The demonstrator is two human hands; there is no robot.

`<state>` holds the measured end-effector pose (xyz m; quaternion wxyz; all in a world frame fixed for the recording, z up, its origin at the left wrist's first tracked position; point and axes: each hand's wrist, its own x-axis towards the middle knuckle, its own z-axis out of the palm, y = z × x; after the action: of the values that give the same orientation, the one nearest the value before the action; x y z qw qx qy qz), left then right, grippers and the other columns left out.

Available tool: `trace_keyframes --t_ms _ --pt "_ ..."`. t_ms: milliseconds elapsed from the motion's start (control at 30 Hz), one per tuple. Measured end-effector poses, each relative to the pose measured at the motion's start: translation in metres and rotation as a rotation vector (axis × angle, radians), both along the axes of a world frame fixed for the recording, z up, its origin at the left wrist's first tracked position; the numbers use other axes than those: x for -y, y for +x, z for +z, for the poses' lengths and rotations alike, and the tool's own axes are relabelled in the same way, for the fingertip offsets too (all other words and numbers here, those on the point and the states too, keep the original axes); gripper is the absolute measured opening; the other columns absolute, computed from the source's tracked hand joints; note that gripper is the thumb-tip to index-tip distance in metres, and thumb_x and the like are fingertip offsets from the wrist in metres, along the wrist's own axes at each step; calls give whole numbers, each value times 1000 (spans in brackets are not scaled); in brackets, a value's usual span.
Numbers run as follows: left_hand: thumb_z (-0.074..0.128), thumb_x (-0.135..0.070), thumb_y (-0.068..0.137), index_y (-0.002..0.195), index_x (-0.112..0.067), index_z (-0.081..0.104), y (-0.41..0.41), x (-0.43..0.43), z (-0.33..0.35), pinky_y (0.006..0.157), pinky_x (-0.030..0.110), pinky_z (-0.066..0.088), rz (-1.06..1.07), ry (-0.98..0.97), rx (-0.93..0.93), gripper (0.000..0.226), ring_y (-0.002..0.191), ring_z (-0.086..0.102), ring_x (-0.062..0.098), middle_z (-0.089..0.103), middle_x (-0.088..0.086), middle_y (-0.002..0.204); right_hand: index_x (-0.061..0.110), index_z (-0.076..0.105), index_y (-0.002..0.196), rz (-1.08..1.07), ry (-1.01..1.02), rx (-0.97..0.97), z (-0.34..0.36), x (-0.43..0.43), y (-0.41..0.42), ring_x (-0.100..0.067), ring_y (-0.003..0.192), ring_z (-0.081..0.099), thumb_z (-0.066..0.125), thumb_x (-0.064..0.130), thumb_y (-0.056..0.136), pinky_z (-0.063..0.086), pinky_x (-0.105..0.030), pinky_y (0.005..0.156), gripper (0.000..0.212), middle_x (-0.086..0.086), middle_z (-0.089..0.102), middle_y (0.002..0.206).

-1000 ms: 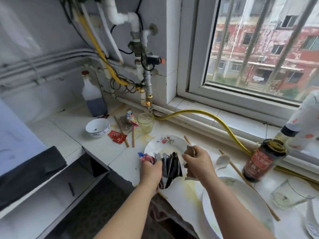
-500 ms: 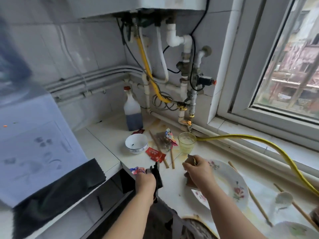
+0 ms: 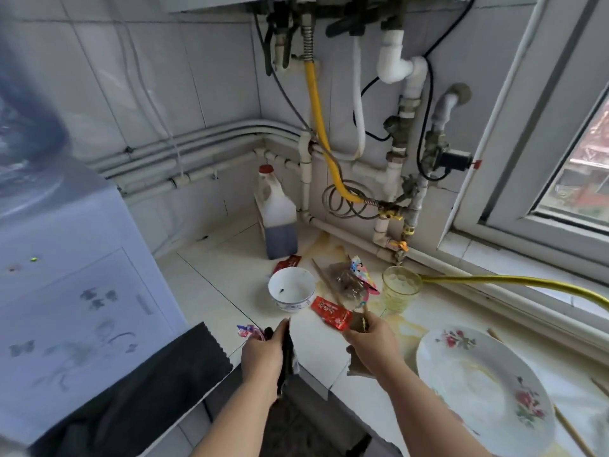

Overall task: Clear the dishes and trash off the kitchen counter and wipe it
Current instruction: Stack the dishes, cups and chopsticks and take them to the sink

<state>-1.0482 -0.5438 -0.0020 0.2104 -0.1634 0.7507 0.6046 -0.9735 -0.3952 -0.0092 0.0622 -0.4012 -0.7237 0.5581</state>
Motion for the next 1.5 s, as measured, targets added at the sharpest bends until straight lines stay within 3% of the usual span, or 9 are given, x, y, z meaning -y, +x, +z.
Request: trace_keyframes --t_ms 133,267,467,567,767,967,1067,1333,1500 --pt "62 -40 89 68 -11 47 -4 -12 -1 54 27 36 -138 -149 -127 39 56 53 20 56 6 60 12 57 91 -1 17 11 -4 -11 -14 -21 61 63 58 6 81 55 -38 62 12 -7 62 69" --pt "53 -50 90 73 -16 47 -14 -32 -1 61 29 39 -476 -513 -368 39 71 55 20 53 -1 68 19 57 86 8 54 7 -2 -28 -29 -25 60 60 59 10 80 56 -42 66 12 -9 63 69" --pt "54 -33 94 120 -14 48 -28 -85 -3 82 30 43 -824 -713 -569 32 109 57 22 56 2 117 23 57 89 32 119 13 1 -68 -38 -25 67 67 60 14 80 57 -39 61 13 -4 64 69" --pt "50 -21 96 126 -16 45 -35 -116 -18 95 34 42 -1031 -819 -672 31 121 45 22 44 2 130 17 57 88 69 175 65 -5 -88 -36 -15 62 62 60 13 83 48 -28 56 6 -1 63 70" --pt "50 -13 93 139 -17 36 -46 -138 -43 103 36 38 -1175 -1054 -671 48 132 36 25 28 4 147 23 57 85 125 167 80 -12 -103 -36 -24 78 67 62 18 82 57 -41 74 8 -1 67 80" --pt "49 -5 92 134 -21 37 -38 -133 -47 97 32 43 -1073 -996 -726 47 129 35 25 14 3 151 20 54 84 180 181 84 -11 -105 -47 -11 60 60 59 15 86 48 -20 51 8 3 59 70" --pt "47 -3 93 143 -14 28 -38 -127 -50 104 29 40 -1068 -979 -758 55 139 24 23 0 2 157 24 54 83 179 165 72 -11 -99 -57 -23 76 67 60 17 85 57 -38 70 9 -4 66 80" --pt "40 -8 95 140 -9 32 -58 -122 -52 98 33 44 -1290 -1061 -789 45 125 42 25 40 11 137 23 54 90 137 269 77 1 -91 -85 -18 66 61 56 17 86 45 -28 57 8 0 62 77" --pt "43 -17 96 131 -15 40 -66 -123 -46 97 32 43 -1253 -822 -754 35 120 51 24 51 6 130 20 54 92 68 343 87 6 -90 -104 -16 61 59 55 20 88 41 -25 50 4 -3 64 81"
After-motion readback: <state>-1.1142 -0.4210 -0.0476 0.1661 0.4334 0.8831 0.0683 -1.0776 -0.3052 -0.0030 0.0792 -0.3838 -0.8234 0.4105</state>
